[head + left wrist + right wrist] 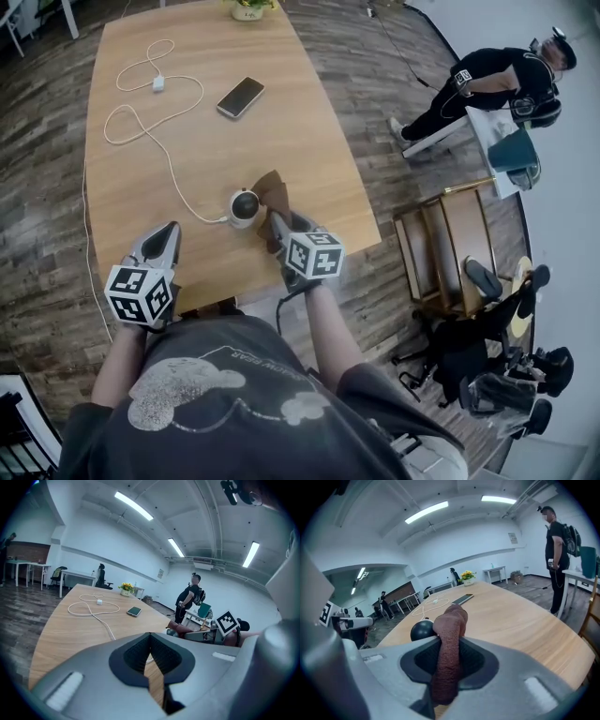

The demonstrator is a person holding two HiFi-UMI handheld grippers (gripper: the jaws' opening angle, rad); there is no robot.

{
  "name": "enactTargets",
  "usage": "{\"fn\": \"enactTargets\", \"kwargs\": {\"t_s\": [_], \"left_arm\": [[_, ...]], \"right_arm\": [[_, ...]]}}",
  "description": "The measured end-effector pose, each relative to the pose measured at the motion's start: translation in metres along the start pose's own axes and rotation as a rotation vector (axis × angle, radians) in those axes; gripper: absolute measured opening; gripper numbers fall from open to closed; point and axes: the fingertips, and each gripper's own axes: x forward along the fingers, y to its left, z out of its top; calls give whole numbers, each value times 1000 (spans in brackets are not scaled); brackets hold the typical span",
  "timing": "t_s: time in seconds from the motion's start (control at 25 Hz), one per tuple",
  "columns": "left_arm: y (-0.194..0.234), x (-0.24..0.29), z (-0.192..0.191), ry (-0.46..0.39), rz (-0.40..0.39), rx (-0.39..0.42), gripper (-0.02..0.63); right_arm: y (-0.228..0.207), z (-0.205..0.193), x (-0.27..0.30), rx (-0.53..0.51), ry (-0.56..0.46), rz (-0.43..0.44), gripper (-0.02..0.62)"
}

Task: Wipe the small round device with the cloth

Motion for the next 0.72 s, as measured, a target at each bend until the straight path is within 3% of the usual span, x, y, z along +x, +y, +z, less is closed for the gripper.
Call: {"fn": "enactTargets", "kwargs": {"t_s": [0.4,0.56,0.72], "left_arm": [[17,-15,-11,6,93,-45,18],[25,-17,-9,-5,119,-52,18],[33,-18,-2,-23,133,-55,18]], "right_arm": [[-4,-48,27,-42,191,-2,77],[-5,-38,27,9,174,-11,77],[3,4,11,49,63,-11,77]]}}
